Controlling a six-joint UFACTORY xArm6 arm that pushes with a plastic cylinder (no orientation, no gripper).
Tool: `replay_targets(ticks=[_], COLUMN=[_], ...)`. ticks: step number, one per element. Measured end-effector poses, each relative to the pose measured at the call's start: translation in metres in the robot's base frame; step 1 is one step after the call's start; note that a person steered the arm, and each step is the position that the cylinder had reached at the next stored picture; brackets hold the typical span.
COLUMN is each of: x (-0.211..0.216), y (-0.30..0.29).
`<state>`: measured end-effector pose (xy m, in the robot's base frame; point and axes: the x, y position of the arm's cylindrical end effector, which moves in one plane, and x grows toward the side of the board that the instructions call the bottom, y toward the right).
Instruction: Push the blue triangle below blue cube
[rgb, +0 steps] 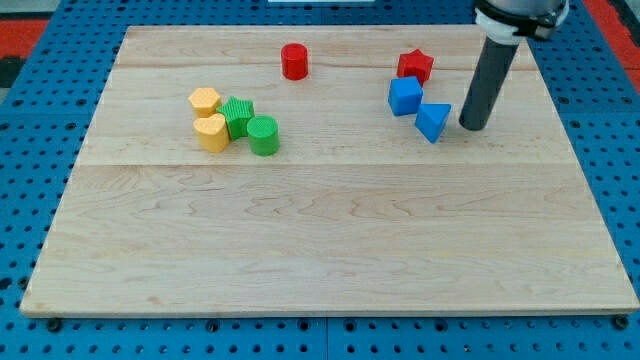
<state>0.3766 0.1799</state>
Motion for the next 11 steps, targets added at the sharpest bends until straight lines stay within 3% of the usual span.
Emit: replay_targets(ticks=[7, 9, 11], x=[0.041, 0.024, 0.01], y=[-0.112, -0.199, -0.13])
